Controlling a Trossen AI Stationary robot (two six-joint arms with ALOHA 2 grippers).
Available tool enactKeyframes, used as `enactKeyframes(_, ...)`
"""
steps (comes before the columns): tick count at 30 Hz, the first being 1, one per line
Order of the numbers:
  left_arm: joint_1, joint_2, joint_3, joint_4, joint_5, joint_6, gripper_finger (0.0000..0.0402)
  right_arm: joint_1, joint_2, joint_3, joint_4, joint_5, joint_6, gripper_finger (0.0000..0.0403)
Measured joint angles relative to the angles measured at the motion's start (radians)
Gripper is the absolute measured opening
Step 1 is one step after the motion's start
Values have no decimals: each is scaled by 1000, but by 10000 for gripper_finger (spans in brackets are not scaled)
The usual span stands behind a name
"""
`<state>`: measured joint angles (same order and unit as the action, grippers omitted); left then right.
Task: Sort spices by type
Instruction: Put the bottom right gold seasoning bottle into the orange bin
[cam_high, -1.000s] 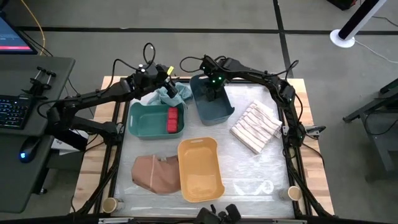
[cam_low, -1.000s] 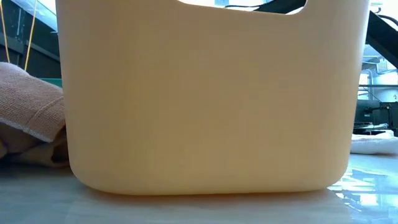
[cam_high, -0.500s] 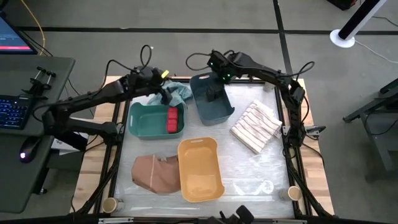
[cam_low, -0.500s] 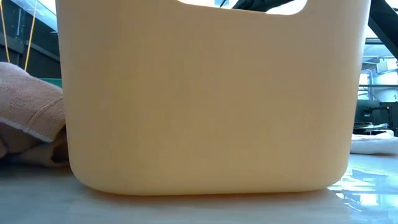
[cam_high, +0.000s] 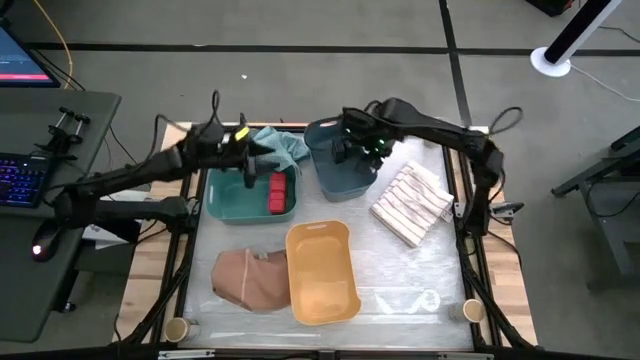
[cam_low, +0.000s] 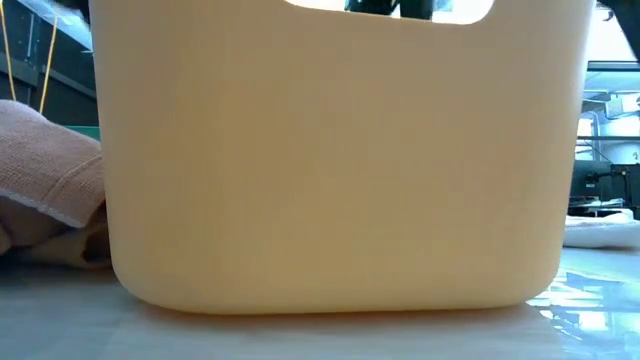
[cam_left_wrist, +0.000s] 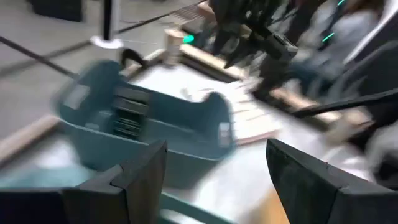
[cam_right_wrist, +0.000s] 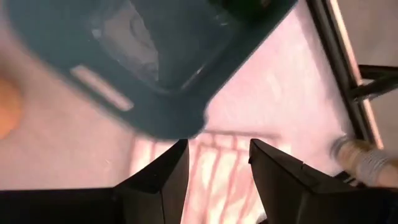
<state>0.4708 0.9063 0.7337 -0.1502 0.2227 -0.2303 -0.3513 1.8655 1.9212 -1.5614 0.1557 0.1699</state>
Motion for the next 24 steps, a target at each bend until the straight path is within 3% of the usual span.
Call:
enactKeyframes(4,-40,-77,-195,223,27,-221,259,91,-177,-172,3,-2,112,165)
enactKeyframes(8,-106,-108,-259,317,-45,-364,257,213,-417,-459,44,-55,388,165)
enactKeyframes(14,-246,-50,-132,249,-209,-260,248,451,-752,-818,335,-237,793,165)
enactKeyframes(19,-371,84,14,182,-387,-230,247,590,-901,-982,517,-234,968,165)
enactKeyframes(24,-513,229,128,170,-417,-364,247,674,-949,-1066,606,-179,1049,165)
